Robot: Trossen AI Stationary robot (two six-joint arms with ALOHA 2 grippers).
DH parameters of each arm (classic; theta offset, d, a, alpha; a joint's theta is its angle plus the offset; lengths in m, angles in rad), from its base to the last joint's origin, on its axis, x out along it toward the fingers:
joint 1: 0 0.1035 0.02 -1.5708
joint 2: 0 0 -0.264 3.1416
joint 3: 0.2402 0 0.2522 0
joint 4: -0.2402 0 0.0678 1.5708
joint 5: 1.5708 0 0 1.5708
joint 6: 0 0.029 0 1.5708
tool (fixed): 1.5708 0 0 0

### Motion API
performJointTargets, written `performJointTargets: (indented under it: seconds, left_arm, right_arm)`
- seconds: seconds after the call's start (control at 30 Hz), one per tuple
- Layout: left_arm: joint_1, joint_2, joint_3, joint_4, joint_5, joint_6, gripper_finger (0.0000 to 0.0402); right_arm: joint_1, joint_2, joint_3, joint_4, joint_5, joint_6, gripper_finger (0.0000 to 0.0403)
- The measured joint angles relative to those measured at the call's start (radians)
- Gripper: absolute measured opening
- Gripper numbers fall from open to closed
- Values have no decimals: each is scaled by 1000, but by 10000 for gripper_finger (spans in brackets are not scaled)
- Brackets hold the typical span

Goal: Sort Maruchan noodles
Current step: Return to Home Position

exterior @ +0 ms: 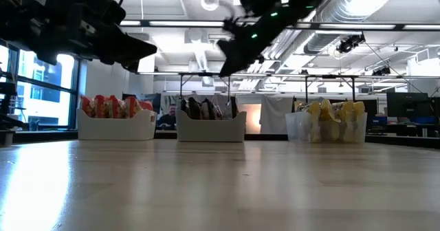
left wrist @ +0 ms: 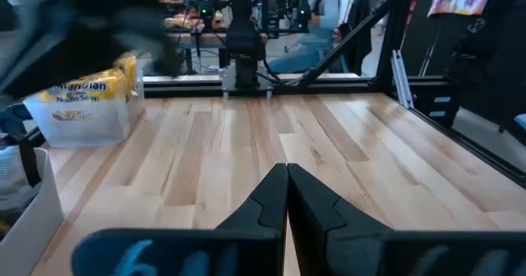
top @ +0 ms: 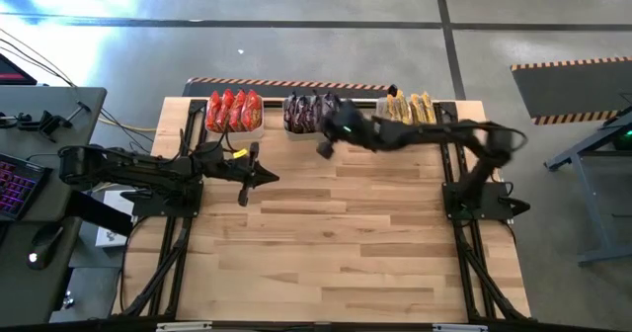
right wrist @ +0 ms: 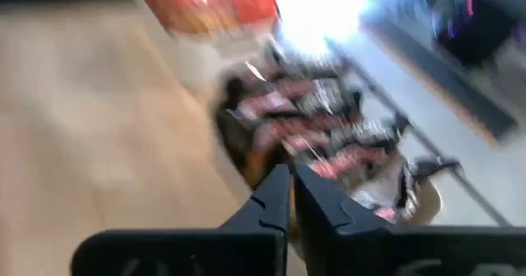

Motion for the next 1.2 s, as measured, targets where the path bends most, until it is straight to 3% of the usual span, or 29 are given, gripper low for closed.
performJointTargets:
  seconds: [0.13, 0.37, 0.5, 0.7, 0.93, 1.2]
  left_arm:
    - [4, -11, 0, -10, -4, 0, 0]
    - [29, -129, 0, -89, -5, -7, 0]
    - [52, -234, 1, -190, -9, -7, 0]
    - [59, -377, 1, -388, -75, -7, 0]
    - [50, -528, 0, -541, -146, 29, 0]
    - [51, -661, 0, -631, -162, 45, 0]
  right_arm:
    - [51, -188, -277, 251, -20, -36, 2]
    - [147, -532, -629, 335, -94, -17, 1]
    - [190, -755, -801, 364, -47, -41, 0]
    - [203, -1042, -965, 298, -19, 41, 0]
    - [200, -1340, -1125, 354, -192, -122, 0]
    - [161, -1662, -1234, 272, -240, -175, 0]
